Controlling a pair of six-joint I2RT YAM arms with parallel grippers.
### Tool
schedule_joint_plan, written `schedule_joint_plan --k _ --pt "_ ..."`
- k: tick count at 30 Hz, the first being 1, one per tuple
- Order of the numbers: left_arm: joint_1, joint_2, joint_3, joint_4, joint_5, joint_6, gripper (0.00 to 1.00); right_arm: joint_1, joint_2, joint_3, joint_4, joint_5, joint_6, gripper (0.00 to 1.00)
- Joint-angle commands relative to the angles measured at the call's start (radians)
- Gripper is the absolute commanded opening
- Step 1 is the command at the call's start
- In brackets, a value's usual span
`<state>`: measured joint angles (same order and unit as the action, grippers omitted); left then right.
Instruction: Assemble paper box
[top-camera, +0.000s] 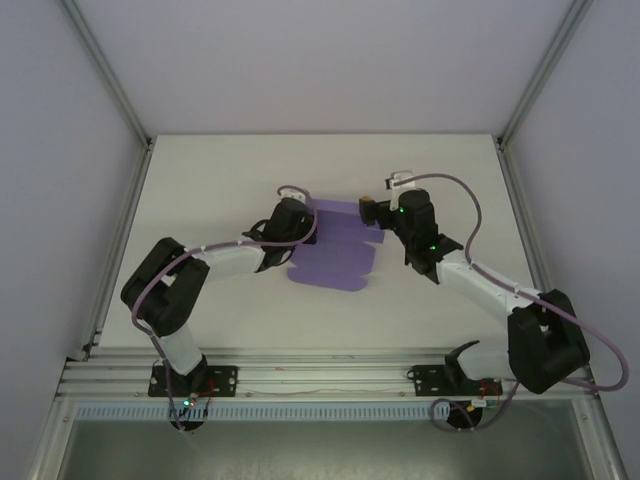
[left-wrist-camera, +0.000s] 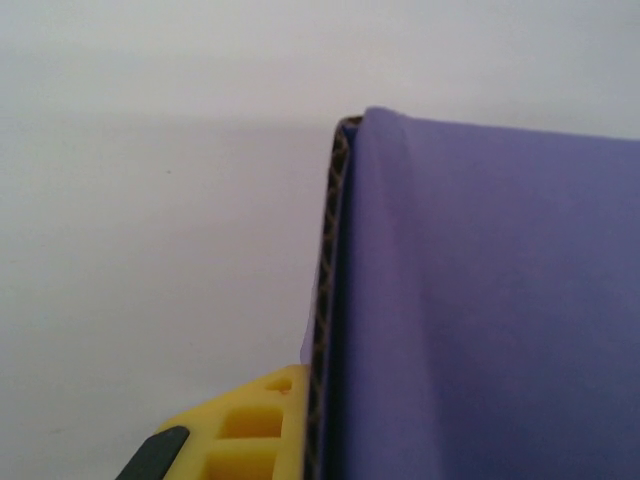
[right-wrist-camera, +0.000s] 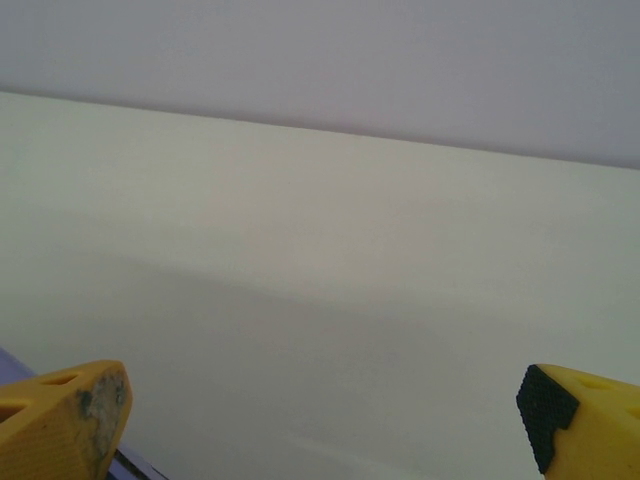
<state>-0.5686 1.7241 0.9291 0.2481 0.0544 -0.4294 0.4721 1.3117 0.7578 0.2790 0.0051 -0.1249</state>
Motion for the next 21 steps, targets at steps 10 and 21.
schedule_joint_plan --k 10,21 --pt "0.007 -0.030 0.066 -0.034 0.073 -0.033 0.00 0.025 -0.080 -0.007 -0.005 0.266 -0.047 1.00" --pt "0.010 -0.018 0.067 -0.038 0.077 -0.016 0.00 -0.005 -0.179 0.005 -0.274 0.086 -0.071 1.00"
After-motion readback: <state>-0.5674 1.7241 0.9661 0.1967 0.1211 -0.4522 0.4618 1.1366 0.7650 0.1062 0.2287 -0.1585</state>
